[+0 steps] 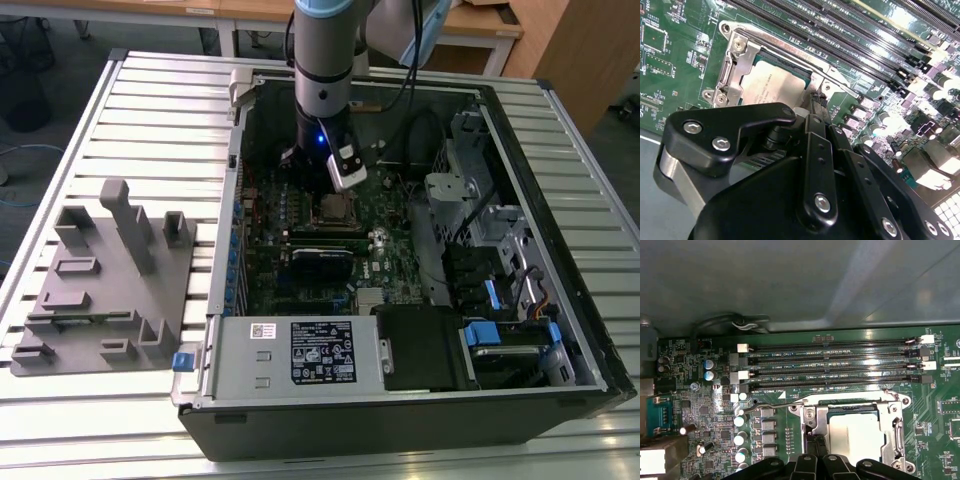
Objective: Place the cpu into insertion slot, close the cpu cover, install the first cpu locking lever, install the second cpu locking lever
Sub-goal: 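Close the cpu cover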
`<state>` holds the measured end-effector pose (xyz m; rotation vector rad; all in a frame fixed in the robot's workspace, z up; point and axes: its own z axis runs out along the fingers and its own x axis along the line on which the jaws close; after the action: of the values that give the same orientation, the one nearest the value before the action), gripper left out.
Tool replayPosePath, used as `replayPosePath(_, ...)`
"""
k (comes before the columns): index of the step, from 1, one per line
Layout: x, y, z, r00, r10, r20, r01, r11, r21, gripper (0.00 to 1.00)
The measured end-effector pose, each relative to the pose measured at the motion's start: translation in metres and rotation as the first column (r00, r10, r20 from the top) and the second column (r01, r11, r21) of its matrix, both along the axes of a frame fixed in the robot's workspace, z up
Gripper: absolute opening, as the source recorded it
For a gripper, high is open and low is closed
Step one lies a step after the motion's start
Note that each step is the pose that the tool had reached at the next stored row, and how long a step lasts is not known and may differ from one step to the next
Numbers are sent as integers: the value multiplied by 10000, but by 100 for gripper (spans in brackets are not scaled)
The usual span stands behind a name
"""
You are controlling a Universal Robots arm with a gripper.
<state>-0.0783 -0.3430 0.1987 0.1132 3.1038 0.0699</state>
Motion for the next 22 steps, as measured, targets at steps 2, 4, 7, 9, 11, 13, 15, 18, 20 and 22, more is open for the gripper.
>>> replayPosePath(2,0,0,17,10000,0,-4,0,10000,-5,10)
replayPosePath(4,-1,-1,38,10000,0,-6,0,10000,-10,10)
replayPosePath(7,-1,-1,48,10000,0,-7,0,10000,-10,10)
replayPosePath(9,-1,-2,49,10000,0,-6,0,10000,-10,10)
replayPosePath(11,1,-2,50,10000,2,-9,-2,10000,-13,10)
replayPosePath(13,19,-2,51,10000,1,-9,-1,10000,-14,10)
replayPosePath(15,46,-2,50,10000,0,-8,0,10000,-12,10)
replayPosePath(18,50,-2,64,10000,0,-10,0,10000,-14,10)
replayPosePath(20,50,-2,106,10000,0,-7,0,10000,-11,10)
replayPosePath(22,50,-2,143,10000,0,-8,0,10000,-13,10)
